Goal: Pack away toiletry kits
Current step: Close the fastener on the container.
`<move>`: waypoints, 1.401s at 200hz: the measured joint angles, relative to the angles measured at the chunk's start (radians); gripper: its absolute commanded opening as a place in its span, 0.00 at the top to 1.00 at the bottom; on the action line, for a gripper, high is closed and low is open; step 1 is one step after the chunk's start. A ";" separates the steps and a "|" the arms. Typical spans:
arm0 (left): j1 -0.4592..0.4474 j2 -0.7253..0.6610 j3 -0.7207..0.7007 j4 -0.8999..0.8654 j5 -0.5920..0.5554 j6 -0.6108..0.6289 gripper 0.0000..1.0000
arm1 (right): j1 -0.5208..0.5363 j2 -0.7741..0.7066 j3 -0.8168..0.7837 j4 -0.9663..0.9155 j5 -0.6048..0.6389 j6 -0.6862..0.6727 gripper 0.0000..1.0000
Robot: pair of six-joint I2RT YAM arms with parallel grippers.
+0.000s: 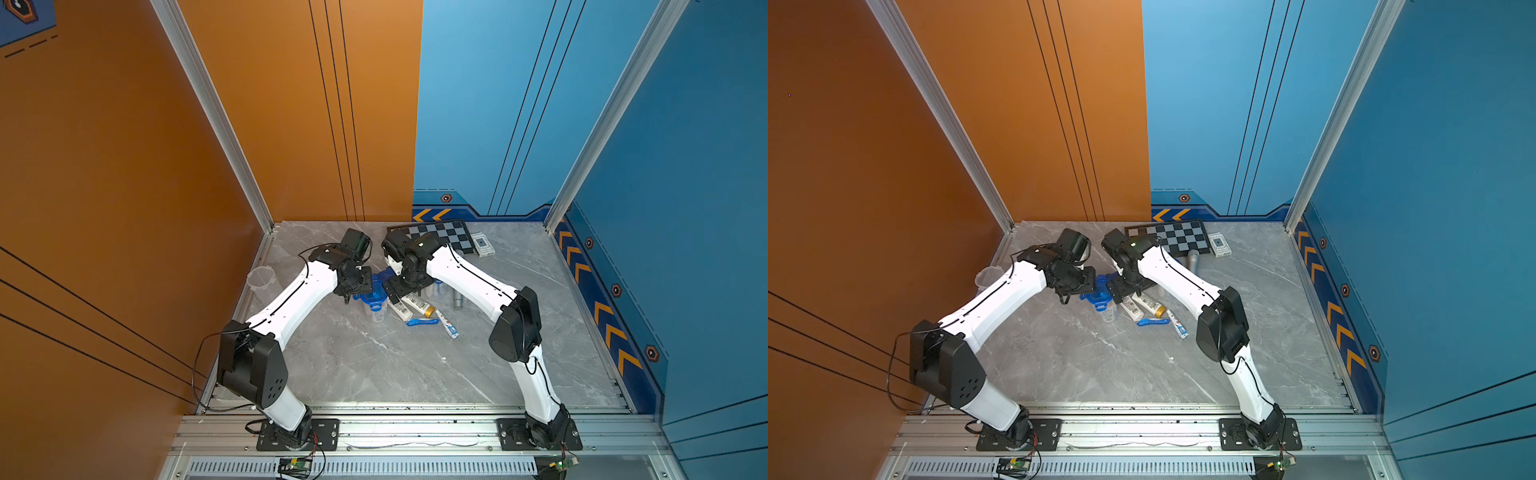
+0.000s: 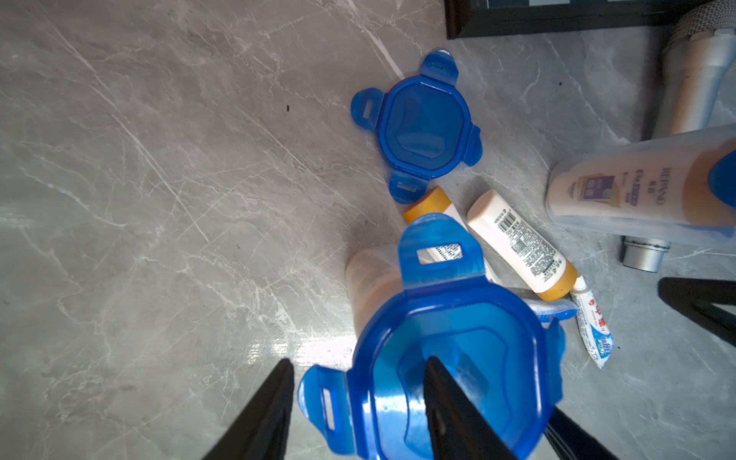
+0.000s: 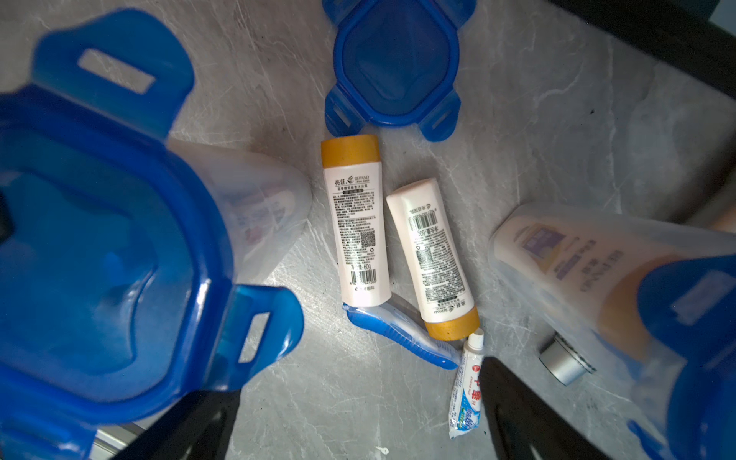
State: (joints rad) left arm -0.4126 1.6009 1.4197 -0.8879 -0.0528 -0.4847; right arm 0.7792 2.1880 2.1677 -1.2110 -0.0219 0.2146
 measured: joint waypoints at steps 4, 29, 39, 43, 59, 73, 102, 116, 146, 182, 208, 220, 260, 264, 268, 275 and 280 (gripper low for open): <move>0.000 0.000 0.001 0.000 0.000 0.000 0.46 | 0.000 -0.002 -0.004 0.000 0.000 0.000 0.05; 0.000 0.001 0.018 -0.020 0.000 0.006 0.46 | 0.000 -0.024 -0.027 -0.006 -0.001 0.012 0.05; 0.000 0.001 0.034 -0.030 0.000 0.008 0.46 | 0.000 -0.035 -0.030 -0.012 -0.003 0.023 0.05; 0.000 0.001 0.041 -0.033 0.000 0.010 0.46 | -0.001 -0.040 -0.030 -0.013 -0.006 0.027 0.06; 0.000 0.001 0.070 -0.047 0.000 0.010 0.47 | -0.005 -0.061 -0.027 -0.016 -0.027 0.050 0.07; 0.002 0.000 0.082 -0.053 0.002 0.010 0.49 | -0.011 -0.066 -0.001 -0.024 -0.054 0.073 0.10; 0.017 -0.003 0.082 -0.076 0.028 -0.002 0.55 | -0.031 -0.064 0.082 -0.026 -0.132 0.117 0.15; 0.026 -0.004 0.081 -0.082 0.039 -0.009 0.57 | -0.037 -0.059 0.117 -0.027 -0.164 0.131 0.19; 0.028 -0.004 0.081 -0.082 0.057 -0.013 0.60 | -0.041 -0.021 0.157 -0.026 -0.216 0.153 0.23; 0.025 0.002 0.081 -0.082 0.065 -0.021 0.64 | -0.041 0.045 0.158 -0.026 -0.259 0.164 0.30; 0.021 0.011 0.081 -0.082 0.065 -0.025 0.67 | -0.041 0.069 0.158 -0.026 -0.274 0.175 0.34; 0.019 0.018 0.080 -0.082 0.066 -0.029 0.68 | -0.040 0.072 0.158 -0.025 -0.278 0.177 0.35; 0.019 0.034 0.066 -0.082 0.077 -0.032 0.68 | -0.039 0.072 0.158 -0.023 -0.293 0.180 0.37; 0.019 0.035 0.064 -0.082 0.079 -0.033 0.69 | -0.039 0.072 0.158 -0.023 -0.293 0.180 0.37; 0.019 0.036 0.060 -0.082 0.080 -0.035 0.69 | -0.039 0.072 0.158 -0.023 -0.294 0.180 0.38; 0.019 0.037 0.058 -0.081 0.081 -0.036 0.69 | -0.038 0.072 0.158 -0.023 -0.294 0.180 0.38; 0.019 0.037 0.058 -0.080 0.082 -0.037 0.69 | -0.038 0.072 0.158 -0.023 -0.296 0.180 0.38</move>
State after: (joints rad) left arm -0.3939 1.6379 1.4773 -0.9684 0.0292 -0.5213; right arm 0.7414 2.2604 2.3253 -1.2335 -0.3180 0.3943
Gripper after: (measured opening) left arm 0.315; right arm 0.626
